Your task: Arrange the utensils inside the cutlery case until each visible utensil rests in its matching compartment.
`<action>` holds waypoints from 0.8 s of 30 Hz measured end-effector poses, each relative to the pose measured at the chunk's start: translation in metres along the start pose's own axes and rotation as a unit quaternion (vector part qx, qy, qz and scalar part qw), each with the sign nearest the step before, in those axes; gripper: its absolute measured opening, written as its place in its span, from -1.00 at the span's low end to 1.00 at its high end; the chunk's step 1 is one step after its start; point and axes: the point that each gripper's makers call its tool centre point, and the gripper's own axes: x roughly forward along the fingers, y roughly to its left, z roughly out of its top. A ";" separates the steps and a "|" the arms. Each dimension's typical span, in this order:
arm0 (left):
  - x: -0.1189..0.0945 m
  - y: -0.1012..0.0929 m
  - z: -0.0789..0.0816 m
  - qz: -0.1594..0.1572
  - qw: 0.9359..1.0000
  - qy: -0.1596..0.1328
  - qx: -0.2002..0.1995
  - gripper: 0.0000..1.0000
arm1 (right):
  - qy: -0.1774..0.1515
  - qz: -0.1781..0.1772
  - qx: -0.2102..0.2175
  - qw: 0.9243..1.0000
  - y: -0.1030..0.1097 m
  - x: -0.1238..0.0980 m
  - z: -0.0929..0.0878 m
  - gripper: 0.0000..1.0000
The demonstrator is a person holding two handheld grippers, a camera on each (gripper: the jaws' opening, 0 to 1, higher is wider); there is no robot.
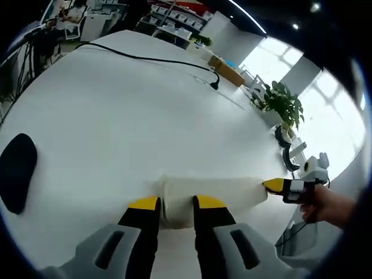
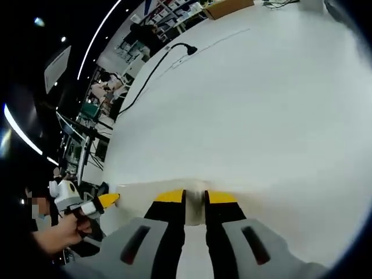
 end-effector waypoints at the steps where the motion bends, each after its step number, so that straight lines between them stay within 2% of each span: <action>1: 0.001 -0.001 0.002 0.000 1.000 0.000 0.000 -0.54 | 0.003 0.001 -0.001 1.000 0.000 0.000 0.001 -0.80; 3: 0.004 -0.001 0.005 -0.004 1.000 0.003 0.001 -0.52 | 0.017 0.000 0.007 1.000 -0.001 -0.001 0.002 -0.79; 4: 0.003 -0.003 0.003 -0.019 1.000 0.020 0.008 -0.51 | 0.025 -0.003 0.016 1.000 -0.001 -0.002 0.002 -0.79; 5: 0.002 -0.004 -0.002 -0.024 0.999 0.042 -0.002 -0.47 | 0.026 -0.004 -0.005 1.000 -0.001 -0.004 0.004 -0.80; 6: 0.001 0.001 0.001 -0.014 0.999 0.041 -0.003 -0.44 | 0.022 -0.002 -0.029 0.999 -0.001 -0.006 0.008 -0.73; 7: -0.002 0.002 0.004 -0.011 0.999 0.032 0.000 -0.43 | 0.014 -0.001 -0.035 0.999 0.000 -0.007 0.012 -0.55; 8: -0.007 0.004 0.014 -0.005 1.000 0.004 0.009 -0.39 | 0.011 -0.002 -0.034 0.999 0.001 -0.009 0.015 -0.44; 9: -0.010 0.004 0.015 -0.007 1.000 0.004 0.003 -0.29 | 0.011 0.004 -0.032 0.999 0.003 -0.013 0.016 -0.43; 11: -0.017 0.003 0.018 -0.010 1.000 0.000 0.000 -0.06 | 0.008 0.014 -0.045 0.999 0.005 -0.021 0.018 -0.65; 12: -0.022 0.001 0.021 -0.013 1.000 -0.012 0.015 -0.04 | 0.007 0.007 -0.049 0.999 0.001 -0.024 0.017 -0.67; 13: -0.026 0.001 0.023 -0.009 0.999 -0.019 0.034 -0.06 | -0.010 0.010 -0.055 0.998 -0.002 -0.027 0.021 -0.59; 15: -0.034 -0.005 0.023 -0.016 0.998 -0.027 0.062 -0.06 | -0.008 0.016 -0.045 0.999 -0.003 -0.034 0.019 -0.43; 16: -0.037 -0.009 0.023 -0.020 0.997 -0.031 0.065 -0.01 | -0.022 0.021 -0.069 0.997 -0.002 -0.040 0.022 -0.45; 17: -0.043 -0.016 0.025 -0.033 0.995 -0.037 0.089 0.02 | -0.033 0.024 -0.093 0.995 0.002 -0.048 0.023 -0.51; 18: -0.050 -0.019 0.028 -0.032 0.992 -0.045 0.117 -0.05 | -0.042 0.029 -0.113 0.992 0.006 -0.055 0.025 -0.56; 19: -0.061 -0.022 0.034 -0.024 0.983 -0.061 0.169 -0.19 | -0.051 0.033 -0.139 0.988 0.011 -0.061 0.026 -0.55; 20: -0.068 -0.025 0.035 -0.027 0.982 -0.066 0.177 -0.26 | -0.058 0.039 -0.164 0.984 0.016 -0.066 0.025 -0.50; 21: -0.078 -0.035 0.036 -0.049 0.981 -0.074 0.171 -0.24 | -0.059 0.043 -0.194 0.978 0.023 -0.075 0.021 -0.45; 22: -0.086 -0.044 0.038 -0.070 0.980 -0.086 0.166 -0.12 | -0.069 0.041 -0.215 0.973 0.028 -0.082 0.021 -0.44; 23: -0.099 -0.053 0.044 -0.086 0.977 -0.110 0.164 -0.03 | -0.081 0.048 -0.249 0.964 0.036 -0.090 0.022 -0.44; 24: -0.108 -0.058 0.046 -0.094 0.973 -0.118 0.176 -0.02 | -0.084 0.048 -0.296 0.950 0.044 -0.102 0.019 -0.41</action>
